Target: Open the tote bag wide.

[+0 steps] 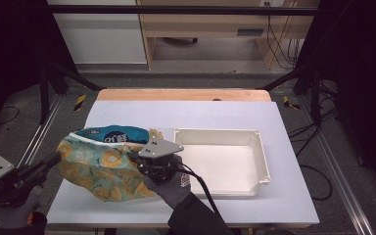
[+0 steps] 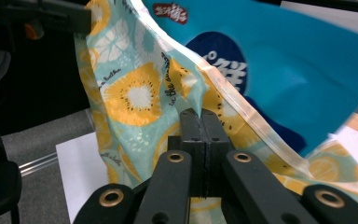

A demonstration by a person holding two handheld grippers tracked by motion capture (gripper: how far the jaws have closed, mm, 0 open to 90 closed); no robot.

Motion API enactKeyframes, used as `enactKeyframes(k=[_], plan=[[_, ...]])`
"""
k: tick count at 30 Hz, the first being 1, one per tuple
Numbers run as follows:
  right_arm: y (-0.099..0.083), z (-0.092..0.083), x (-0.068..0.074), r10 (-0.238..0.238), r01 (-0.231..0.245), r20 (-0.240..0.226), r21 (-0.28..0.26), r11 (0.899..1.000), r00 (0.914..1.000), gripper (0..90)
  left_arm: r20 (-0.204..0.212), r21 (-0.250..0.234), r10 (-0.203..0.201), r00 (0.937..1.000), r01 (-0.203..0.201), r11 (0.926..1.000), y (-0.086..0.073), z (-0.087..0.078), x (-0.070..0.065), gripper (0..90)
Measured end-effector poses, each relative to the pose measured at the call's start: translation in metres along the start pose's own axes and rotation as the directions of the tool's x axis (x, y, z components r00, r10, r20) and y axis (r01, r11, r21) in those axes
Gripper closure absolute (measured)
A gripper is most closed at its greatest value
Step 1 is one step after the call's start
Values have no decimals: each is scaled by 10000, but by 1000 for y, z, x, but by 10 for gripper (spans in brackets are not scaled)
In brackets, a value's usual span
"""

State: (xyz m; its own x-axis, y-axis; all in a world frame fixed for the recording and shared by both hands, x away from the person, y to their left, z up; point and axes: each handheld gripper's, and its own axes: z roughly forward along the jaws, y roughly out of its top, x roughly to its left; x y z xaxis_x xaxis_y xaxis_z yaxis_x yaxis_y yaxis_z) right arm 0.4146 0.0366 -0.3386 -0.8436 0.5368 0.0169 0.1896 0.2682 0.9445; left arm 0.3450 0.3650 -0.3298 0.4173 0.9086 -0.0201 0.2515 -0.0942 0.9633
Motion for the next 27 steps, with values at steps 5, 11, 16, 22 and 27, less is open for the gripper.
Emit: enactKeyframes(k=[5, 11, 16, 22, 27], plan=[[-8, 5, 1, 39, -38, -49, 245, 9997, 10000, 900, 150, 425, -102, 9998, 96, 9991, -15, 4, 0, 900], [-23, 4, -5, 359, -361, 61, 426, 9984, 9993, 900, 320, 797, -171, 9993, 145, 9967, -28, 14, -1, 900], [-38, 7, -6, 555, -564, 153, 613, 9965, 9983, 900, 354, 1158, -234, 9991, 191, 9931, -38, 21, -2, 900], [-56, 12, -7, 791, -812, 300, 789, 9936, 9964, 900, 462, 1411, -253, 9986, 185, 9898, -49, 29, -3, 900], [-67, 14, -7, 945, -982, 471, 851, 9915, 9944, 900, 530, 1700, -147, 9985, 55, 9854, -58, 37, -5, 900]])
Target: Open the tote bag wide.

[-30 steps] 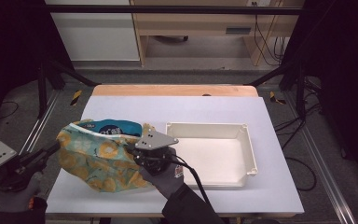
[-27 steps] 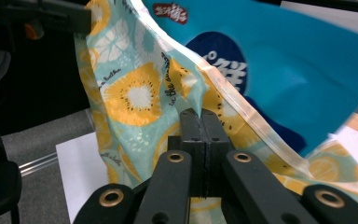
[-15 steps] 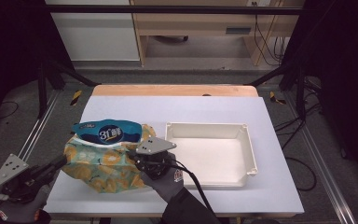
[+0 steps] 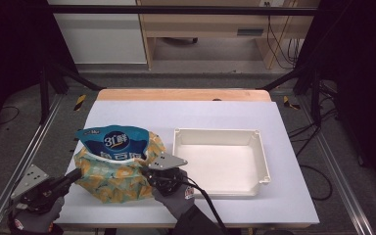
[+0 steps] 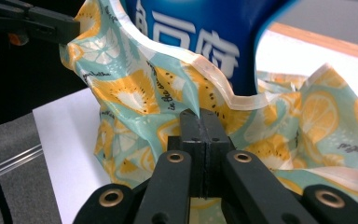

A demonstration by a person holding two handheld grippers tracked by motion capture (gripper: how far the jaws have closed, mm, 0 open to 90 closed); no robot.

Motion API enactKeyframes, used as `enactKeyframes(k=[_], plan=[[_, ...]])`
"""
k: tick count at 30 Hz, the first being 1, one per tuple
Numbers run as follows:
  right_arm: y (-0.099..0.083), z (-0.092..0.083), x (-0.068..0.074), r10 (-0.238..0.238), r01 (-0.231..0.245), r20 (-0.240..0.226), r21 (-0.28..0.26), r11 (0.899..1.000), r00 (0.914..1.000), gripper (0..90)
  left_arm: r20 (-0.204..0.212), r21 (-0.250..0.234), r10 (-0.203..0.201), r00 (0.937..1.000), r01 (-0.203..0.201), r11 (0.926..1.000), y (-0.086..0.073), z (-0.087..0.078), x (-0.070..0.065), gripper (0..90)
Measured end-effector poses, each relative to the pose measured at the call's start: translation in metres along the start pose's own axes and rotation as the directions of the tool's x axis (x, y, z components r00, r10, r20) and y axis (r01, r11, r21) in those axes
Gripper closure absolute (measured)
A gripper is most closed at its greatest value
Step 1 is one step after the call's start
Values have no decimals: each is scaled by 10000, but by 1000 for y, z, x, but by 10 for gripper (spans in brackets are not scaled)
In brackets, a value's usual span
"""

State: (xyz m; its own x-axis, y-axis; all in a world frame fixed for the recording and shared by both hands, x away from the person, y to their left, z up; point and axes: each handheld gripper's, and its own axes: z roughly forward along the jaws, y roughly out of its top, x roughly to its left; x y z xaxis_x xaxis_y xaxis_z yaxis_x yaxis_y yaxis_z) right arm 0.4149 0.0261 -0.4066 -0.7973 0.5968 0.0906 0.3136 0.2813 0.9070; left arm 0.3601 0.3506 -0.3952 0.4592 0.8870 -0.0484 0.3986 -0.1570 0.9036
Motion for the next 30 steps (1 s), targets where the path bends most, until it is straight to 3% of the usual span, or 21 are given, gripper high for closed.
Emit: enactKeyframes(k=[13, 25, 30], plan=[[-24, 12, 6, 40, -54, 325, 429, 9991, 9995, 900, -114, 810, 225, 9997, -215, 9965, -15, 17, -1, 900], [-45, 21, 8, 277, -316, 467, 856, 9958, 9985, 900, -60, 1856, 618, 9981, -596, 9808, -29, 33, -2, 900], [-55, 25, 9, 377, -429, 524, 1017, 9939, 9979, 900, -22, 2366, 830, 9965, -801, 9683, -34, 42, -6, 900]])
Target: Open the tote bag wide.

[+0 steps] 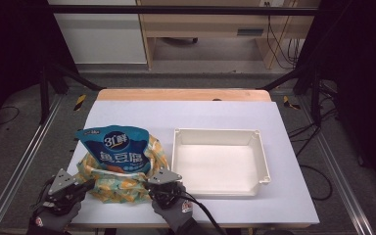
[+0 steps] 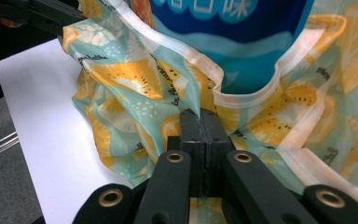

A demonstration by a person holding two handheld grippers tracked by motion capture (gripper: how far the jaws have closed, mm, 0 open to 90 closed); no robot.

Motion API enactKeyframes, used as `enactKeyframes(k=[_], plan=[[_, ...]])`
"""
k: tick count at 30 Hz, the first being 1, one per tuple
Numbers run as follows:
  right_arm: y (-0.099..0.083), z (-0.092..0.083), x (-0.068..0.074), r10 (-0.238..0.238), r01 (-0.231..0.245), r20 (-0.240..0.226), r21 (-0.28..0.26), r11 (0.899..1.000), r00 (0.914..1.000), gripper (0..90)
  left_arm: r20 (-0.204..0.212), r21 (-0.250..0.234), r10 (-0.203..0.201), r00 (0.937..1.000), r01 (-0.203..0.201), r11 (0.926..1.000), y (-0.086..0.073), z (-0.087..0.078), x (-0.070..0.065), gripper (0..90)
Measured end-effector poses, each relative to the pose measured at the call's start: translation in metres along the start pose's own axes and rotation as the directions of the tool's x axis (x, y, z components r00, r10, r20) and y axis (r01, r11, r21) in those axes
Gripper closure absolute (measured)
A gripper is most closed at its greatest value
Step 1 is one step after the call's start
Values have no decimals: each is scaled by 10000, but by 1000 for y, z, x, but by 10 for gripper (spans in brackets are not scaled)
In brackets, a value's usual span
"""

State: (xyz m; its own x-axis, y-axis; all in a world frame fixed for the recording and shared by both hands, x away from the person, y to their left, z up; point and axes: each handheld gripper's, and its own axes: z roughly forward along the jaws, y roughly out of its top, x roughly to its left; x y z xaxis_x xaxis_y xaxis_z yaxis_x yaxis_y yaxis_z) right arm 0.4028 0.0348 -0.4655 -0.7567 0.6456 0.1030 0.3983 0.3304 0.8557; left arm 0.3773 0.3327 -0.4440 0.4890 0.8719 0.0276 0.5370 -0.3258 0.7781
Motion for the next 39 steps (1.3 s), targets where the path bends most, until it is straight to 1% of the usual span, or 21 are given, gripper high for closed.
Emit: enactKeyframes(k=[1, 2, 3, 5, 9, 12, 17, 19, 21, 22, 23, 28, 33, 34, 35, 36, 37, 39], plan=[[0, 0, 0, 0, 0, 0, 0, 10000, 10000, 900, 0, 0, 0, 10000, 0, 10000, 0, 0, 0, 899], [-3, 2, 0, 33, -33, -27, 68, 10000, 10000, 899, 60, 219, 76, 10000, -77, 9997, -1, 3, 0, 899], [-5, 3, 1, 1, -1, 3, 101, 9999, 10000, 899, 128, 313, 20, 9999, -24, 9995, -1, 4, -1, 899], [-8, 4, 1, -1, 1, 13, 160, 9999, 10000, 899, 163, 510, 71, 9998, -79, 9987, -2, 7, 0, 898], [-11, 6, 2, -5, 4, 52, 275, 9996, 10000, 898, 177, 645, 55, 9998, -67, 9979, -2, 9, 0, 896], [-14, 8, 2, 1, -3, 64, 405, 9992, 10000, 897, 254, 884, 55, 9997, -77, 9961, -4, 13, 1, 891], [-16, 10, 1, -27, 21, 103, 540, 9985, 9999, 896, 280, 915, 29, 9996, -54, 9958, -4, 14, 1, 885], [-17, 11, 2, -24, 13, 162, 673, 9977, 9999, 896, 239, 946, 61, 9997, -84, 9955, -5, 16, 0, 881], [-18, 13, 1, -55, 40, 201, 761, 9971, 9998, 895, 258, 1131, 163, 9995, -191, 9934, -5, 17, 0, 873], [-18, 13, 1, -37, 21, 201, 801, 9968, 9998, 895, 252, 1140, 192, 9995, -219, 9932, -5, 17, 0, 871], [-19, 13, 1, -31, 14, 199, 847, 9964, 9998, 894, 253, 1125, 134, 9996, -162, 9935, -5, 18, 0, 869], [-19, 15, 1, -23, 2, 222, 951, 9955, 9998, 891, 296, 1356, 218, 9993, -256, 9904, -6, 21, 0, 858], [-18, 17, 1, -34, 11, 201, 1144, 9934, 9998, 878, 320, 1445, 170, 9993, -214, 9893, -6, 24, -1, 839], [-18, 17, 1, -47, 21, 213, 1181, 9930, 9998, 874, 369, 1558, 199, 9991, -254, 9875, -6, 25, -1, 831], [-18, 17, 1, -51, 25, 209, 1223, 9925, 9998, 870, 369, 1558, 199, 9991, -254, 9875, -6, 25, -1, 825], [-18, 18, 1, -48, 22, 194, 1286, 9917, 9998, 865, 403, 1706, 273, 9988, -338, 9848, -6, 26, -1, 819], [-18, 18, 1, -102, 76, 192, 1288, 9916, 9998, 862, 426, 1769, 280, 9987, -351, 9836, -6, 26, -1, 812], [-18, 18, 1, -73, 50, 169, 1299, 9915, 9998, 853, 439, 1798, 265, 9987, -340, 9831, -6, 28, -2, 802]])
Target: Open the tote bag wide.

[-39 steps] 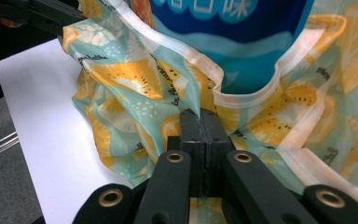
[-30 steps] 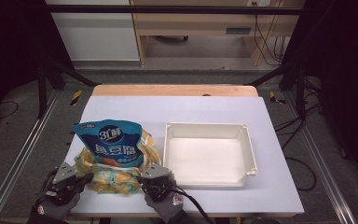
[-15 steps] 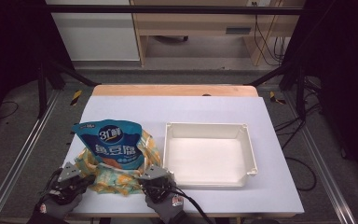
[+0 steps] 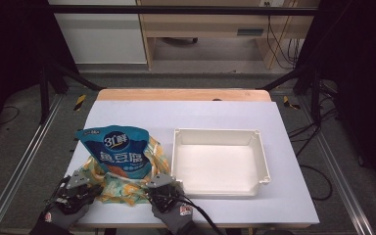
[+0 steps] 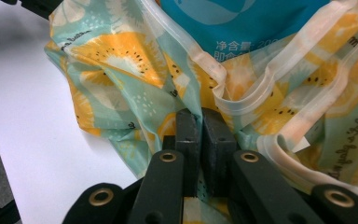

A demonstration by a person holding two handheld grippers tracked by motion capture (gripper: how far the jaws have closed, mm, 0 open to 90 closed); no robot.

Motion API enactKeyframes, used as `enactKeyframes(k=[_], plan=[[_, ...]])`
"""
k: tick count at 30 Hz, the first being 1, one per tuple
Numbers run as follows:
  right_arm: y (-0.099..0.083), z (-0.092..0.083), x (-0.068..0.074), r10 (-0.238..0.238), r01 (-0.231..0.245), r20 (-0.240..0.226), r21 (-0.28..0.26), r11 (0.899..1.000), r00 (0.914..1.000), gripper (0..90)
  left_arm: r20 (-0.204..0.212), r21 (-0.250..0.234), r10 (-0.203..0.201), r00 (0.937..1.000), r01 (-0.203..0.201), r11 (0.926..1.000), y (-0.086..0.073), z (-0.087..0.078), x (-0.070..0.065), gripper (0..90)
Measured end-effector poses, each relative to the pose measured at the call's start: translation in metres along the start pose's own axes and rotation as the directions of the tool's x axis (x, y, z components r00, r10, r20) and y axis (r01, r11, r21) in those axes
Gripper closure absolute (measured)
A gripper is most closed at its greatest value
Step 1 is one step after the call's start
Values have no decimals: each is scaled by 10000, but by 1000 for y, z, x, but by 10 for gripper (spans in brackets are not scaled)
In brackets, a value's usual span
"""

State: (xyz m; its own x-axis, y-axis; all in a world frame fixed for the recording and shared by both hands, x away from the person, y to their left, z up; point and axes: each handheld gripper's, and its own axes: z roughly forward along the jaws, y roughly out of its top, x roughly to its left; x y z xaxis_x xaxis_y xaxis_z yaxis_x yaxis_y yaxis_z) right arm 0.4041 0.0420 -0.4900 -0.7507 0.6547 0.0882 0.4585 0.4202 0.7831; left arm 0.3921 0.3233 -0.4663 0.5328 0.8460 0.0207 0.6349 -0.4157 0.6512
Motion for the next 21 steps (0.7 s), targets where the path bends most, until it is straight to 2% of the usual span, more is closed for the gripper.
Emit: enactKeyframes(k=[7, 15, 18, 20, 21], plan=[[1, -4, 1, 75, -76, -101, -74, 9999, 9999, 765, 67, 140, 112, 9999, -113, 9998, 0, 1, 1, 769], [7, -19, 1, 50, -75, -351, -724, 9973, 9994, 699, 162, 76, 120, 9998, -121, 9999, 0, 2, 1, 735], [12, -28, 0, 30, -83, -459, -1170, 9931, 9989, 669, 163, 66, 93, 9998, -94, 9999, 0, 1, 1, 705], [14, -30, 0, -8, -51, -460, -1287, 9917, 9989, 660, 167, -6, 46, 9999, -46, 10000, 0, 0, 1, 688], [18, -36, -1, -57, -10, -440, -1510, 9885, 9990, 649, 226, -139, 58, 9997, -55, 9999, 0, -3, 1, 676]])
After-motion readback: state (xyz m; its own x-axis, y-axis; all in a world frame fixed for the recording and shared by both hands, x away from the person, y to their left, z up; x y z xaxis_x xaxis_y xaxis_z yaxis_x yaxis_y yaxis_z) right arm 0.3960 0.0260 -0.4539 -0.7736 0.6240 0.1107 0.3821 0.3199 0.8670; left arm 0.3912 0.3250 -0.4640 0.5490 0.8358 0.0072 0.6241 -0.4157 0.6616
